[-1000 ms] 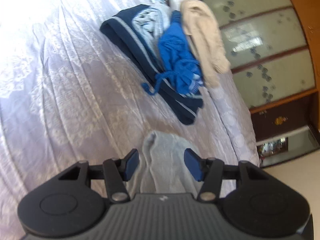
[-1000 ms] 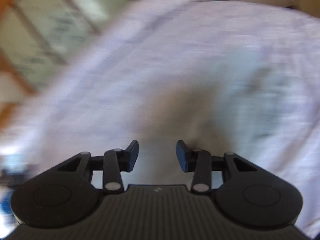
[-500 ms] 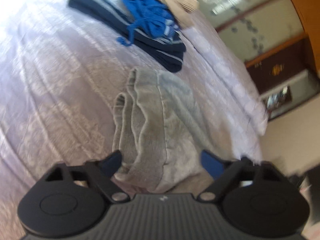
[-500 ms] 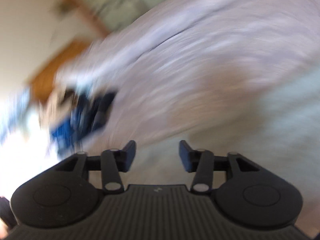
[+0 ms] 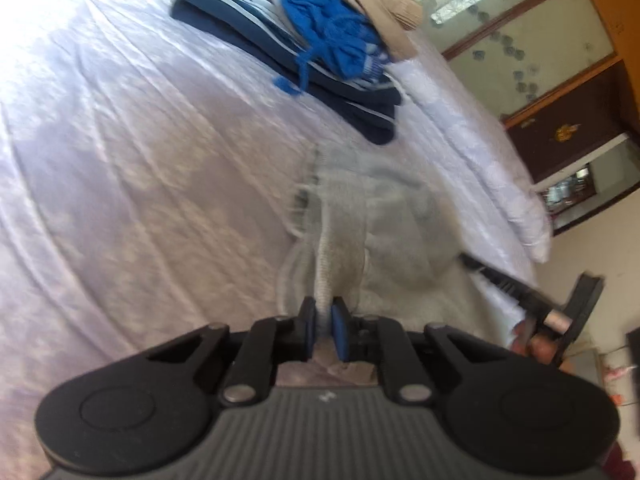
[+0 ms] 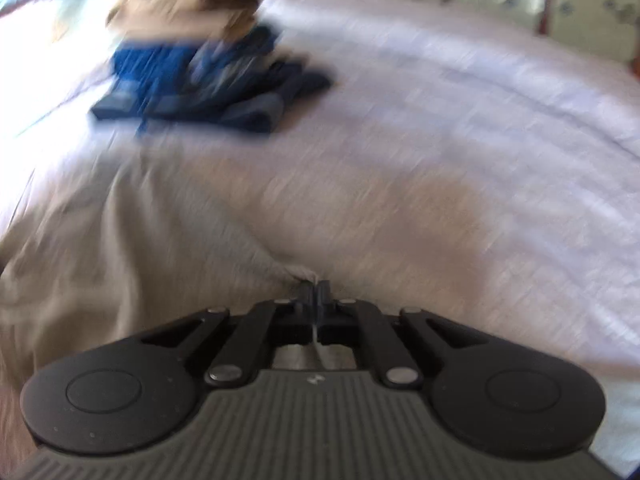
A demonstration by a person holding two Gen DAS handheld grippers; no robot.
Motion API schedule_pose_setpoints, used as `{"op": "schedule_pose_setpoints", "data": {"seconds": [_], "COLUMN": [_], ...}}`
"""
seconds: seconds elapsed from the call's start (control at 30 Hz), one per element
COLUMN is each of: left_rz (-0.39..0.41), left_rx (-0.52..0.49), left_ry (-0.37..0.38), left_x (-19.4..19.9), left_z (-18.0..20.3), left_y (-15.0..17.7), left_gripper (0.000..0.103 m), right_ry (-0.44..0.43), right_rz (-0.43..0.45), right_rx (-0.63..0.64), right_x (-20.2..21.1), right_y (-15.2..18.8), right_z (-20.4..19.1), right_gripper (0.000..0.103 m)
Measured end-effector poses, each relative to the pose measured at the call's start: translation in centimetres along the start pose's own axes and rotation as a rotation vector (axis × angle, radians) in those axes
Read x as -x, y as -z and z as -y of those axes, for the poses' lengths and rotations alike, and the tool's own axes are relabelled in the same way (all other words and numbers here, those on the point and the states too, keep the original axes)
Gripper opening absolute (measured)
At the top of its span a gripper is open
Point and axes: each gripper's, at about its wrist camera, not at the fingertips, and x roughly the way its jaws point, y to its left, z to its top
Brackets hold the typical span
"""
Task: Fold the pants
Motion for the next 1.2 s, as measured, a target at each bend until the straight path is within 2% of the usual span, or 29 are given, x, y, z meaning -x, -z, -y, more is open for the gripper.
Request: {"op": "schedule_pose_setpoints", "data": {"seconds": [0.07, 0.13, 0.17, 0.2, 0.23, 0.27, 0.37, 0.43, 0.47, 0.53, 0.57, 0.7, 0.77, 0.8, 0.9, 0.97, 1.07, 1.13, 1.2], "left_rz": [-0.012, -0.030, -0.032, -0.033, -0.025, -0.011, 0.023, 0.021, 0.018, 0.004, -0.006, -0.047, -0.060, -0.058, -0.050, -0.032, 0.022, 0.052, 0.073], "left_rx": [0.027, 0.073, 0.072, 0.068, 0.070, 0.072, 0.124, 0.175, 0.198, 0.240, 0.250, 0.227, 0.272, 0.288, 0.340, 0.369, 0.357, 0.370, 0.370], "left_ry": [-0.008, 0.011, 0.015, 0.013, 0.012, 0.018, 0.053, 0.106, 0.137, 0.184, 0.192, 0.192, 0.218, 0.214, 0.182, 0.167, 0.105, 0.074, 0.035], "left_x": [-0.3, -0.3, -0.1, 0.3, 0.9, 1.6, 3.8, 4.8, 4.9, 4.8, 4.3, 1.3, -0.4, -1.1, -3.0, -3.7, -3.9, -4.0, -4.1], "left_z": [-1.0, -1.7, -1.7, -1.6, -1.7, -1.9, -2.9, -3.4, -3.4, -2.9, -2.5, 0.1, 0.7, 0.9, 1.0, 1.0, 1.0, 0.6, 0.3], "left_y": [-0.2, -0.2, -0.2, -0.2, -0.2, -0.3, -0.4, 0.1, 0.4, 1.6, 2.2, 3.8, 4.0, 3.9, 3.6, 3.1, 1.9, 1.3, 0.7], "left_gripper": [0.009, 0.011, 0.015, 0.018, 0.021, 0.025, 0.040, 0.049, 0.057, 0.081, 0.097, 0.099, 0.100, 0.100, 0.101, 0.102, 0.101, 0.093, 0.069], "right_ry": [0.041, 0.038, 0.047, 0.056, 0.040, 0.002, -0.038, -0.040, -0.024, 0.045, 0.108, 0.428, 0.532, 0.549, 0.519, 0.453, 0.387, 0.384, 0.400], "right_rz": [0.006, -0.078, -0.042, -0.046, -0.034, -0.001, 0.131, 0.205, 0.237, 0.295, 0.315, 0.357, 0.379, 0.388, 0.454, 0.516, 0.584, 0.595, 0.574], "right_rx": [-0.075, -0.082, -0.069, -0.065, -0.094, -0.143, -0.298, -0.432, -0.507, -0.653, -0.722, -1.020, -1.123, -1.159, -1.272, -1.358, -1.442, -1.453, -1.453], "right_x": [-0.9, -3.2, -3.0, -2.6, -1.7, -0.4, 5.6, 9.9, 12.3, 16.6, 18.6, 23.6, 25.0, 25.3, 25.0, 24.2, 22.8, 21.9, 21.9], "right_y": [-0.5, 0.0, 0.3, 0.1, -0.1, -0.1, 1.1, 3.5, 5.2, 9.5, 11.9, 21.1, 24.1, 25.2, 27.2, 27.9, 28.2, 27.4, 26.6], "right_z": [1.3, 1.5, 1.3, 1.1, 1.3, 1.8, 4.4, 7.3, 8.9, 12.5, 14.4, 21.7, 24.4, 25.5, 28.8, 30.6, 32.7, 33.7, 35.2], "right_gripper": [0.003, 0.009, 0.012, 0.021, 0.030, 0.045, 0.047, 0.047, 0.048, 0.050, 0.052, 0.056, 0.056, 0.056, 0.058, 0.061, 0.064, 0.071, 0.072]}}
